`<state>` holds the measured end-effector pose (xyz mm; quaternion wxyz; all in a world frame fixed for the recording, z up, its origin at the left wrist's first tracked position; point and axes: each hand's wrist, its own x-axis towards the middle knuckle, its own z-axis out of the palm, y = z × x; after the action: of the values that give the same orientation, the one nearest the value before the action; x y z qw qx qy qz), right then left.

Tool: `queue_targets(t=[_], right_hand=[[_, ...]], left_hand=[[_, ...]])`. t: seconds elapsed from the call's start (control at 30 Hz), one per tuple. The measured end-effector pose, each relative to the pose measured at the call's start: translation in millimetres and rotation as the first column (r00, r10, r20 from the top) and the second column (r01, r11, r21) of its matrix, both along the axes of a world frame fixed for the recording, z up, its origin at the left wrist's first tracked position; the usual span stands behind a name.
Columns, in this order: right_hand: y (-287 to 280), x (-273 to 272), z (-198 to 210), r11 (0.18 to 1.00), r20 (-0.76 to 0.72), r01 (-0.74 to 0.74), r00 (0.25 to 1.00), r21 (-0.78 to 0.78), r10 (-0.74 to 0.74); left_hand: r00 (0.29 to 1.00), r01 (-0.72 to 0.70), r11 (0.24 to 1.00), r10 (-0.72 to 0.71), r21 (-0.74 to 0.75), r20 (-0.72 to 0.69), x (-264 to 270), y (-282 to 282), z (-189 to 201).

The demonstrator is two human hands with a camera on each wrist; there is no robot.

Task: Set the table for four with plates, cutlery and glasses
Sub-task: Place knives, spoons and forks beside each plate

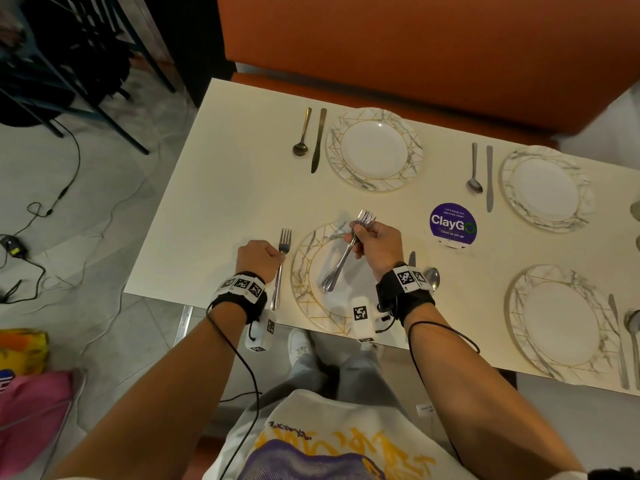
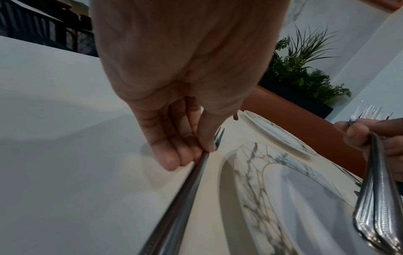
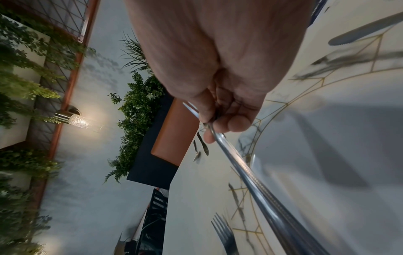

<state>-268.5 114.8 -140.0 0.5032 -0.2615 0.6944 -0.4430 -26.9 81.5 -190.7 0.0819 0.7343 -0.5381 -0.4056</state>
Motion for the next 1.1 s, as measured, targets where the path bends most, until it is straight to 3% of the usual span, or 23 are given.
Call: queue_targets(t=[0.3, 0.47, 0.57, 0.67, 0.77, 0.9, 1.1], right_hand=[[4.3, -1.7, 1.0, 0.999, -0.026, -0.036, 0.999, 0.003, 0.036], [6.7, -15.5, 6.0, 1.000, -0.044, -0.018, 0.999, 0.005, 0.018], [8.9, -27.3, 12.1, 1.000, -0.054, -0.024, 0.998, -0.013, 0.023], [12.1, -48.6, 20.3, 0.999, -0.037, -0.006, 0.999, -0.031, 0.005], [16.5, -86.0, 28.2, 0.999, -0.061, 0.030, 0.998, -0.045, -0.033], [27.4, -144.1, 29.7, 0.996, -0.106, 0.066, 0.992, -0.054, -0.072], [53.4, -240.4, 28.8, 0.989, -0.028, 0.140, 0.989, -0.052, -0.142]], left_hand=[[1.000, 0.015, 1.000, -0.015, 0.005, 0.014, -0.2, -0.4, 8.7], [0.996, 0.045, 0.988, -0.034, -0.149, 0.077, -22.1, -7.0, 33.6], [0.984, 0.135, 0.965, -0.158, -0.227, -0.087, -56.4, -10.8, 49.6], [0.899, 0.283, 0.949, -0.313, -0.141, -0.307, -107.5, -8.6, 72.7], [0.806, 0.338, 0.941, -0.309, -0.037, -0.504, -162.5, -1.6, 85.8], [0.787, 0.329, 0.944, -0.294, -0.033, -0.543, -222.6, 7.1, 86.1], [0.741, 0.355, 0.935, -0.270, 0.017, -0.615, -316.0, 27.3, 88.7]])
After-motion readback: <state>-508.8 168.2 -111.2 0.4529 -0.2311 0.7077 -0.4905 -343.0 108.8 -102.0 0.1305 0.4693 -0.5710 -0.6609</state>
